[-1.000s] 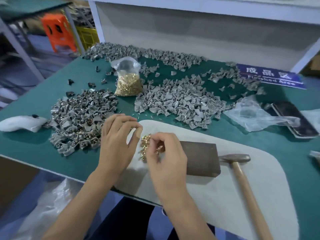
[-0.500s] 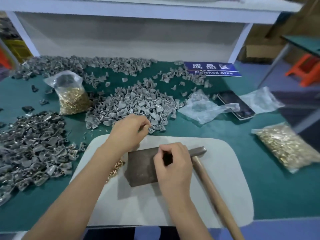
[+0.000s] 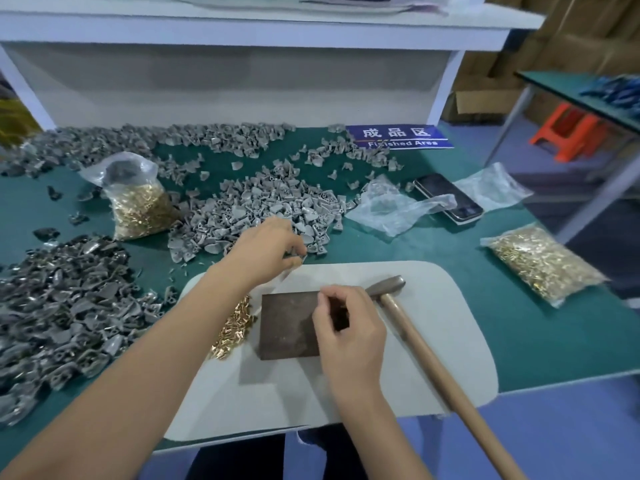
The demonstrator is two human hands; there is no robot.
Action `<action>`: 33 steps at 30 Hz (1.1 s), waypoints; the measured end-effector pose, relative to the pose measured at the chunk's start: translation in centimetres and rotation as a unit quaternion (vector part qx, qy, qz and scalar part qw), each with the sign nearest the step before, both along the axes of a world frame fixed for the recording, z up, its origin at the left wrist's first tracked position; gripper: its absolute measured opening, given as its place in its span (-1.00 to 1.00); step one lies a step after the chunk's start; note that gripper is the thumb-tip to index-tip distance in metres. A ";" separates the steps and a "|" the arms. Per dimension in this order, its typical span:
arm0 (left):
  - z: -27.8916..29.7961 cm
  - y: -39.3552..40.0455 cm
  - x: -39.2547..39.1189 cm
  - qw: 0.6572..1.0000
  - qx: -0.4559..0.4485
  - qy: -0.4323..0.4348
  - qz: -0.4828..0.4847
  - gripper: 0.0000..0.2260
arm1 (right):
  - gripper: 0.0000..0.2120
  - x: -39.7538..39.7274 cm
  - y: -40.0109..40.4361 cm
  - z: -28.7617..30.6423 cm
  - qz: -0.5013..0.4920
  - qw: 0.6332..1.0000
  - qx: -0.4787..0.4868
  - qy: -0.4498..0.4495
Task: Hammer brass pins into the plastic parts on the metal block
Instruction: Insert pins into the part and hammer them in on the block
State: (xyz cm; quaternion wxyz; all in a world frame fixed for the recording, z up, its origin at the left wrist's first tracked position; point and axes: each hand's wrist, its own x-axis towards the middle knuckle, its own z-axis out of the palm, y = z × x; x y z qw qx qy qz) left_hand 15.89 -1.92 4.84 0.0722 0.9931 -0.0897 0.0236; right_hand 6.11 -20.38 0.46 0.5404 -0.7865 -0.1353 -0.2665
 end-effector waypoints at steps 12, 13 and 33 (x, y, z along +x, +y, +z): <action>0.9 -0.6 -4.1 0.985 -0.131 -0.110 0.033 -0.88 | -0.85 0.1 -0.2 1.0 -0.059 0.995 0.065 0.036; 0.9 -0.6 -4.9 0.978 -0.174 -0.108 0.031 -0.90 | -0.86 0.2 -0.2 1.0 -0.057 0.996 0.062 0.036; 0.2 2.7 -6.2 0.994 -0.087 0.051 0.036 -0.74 | -0.88 0.8 -0.4 0.2 -0.031 0.997 0.021 0.065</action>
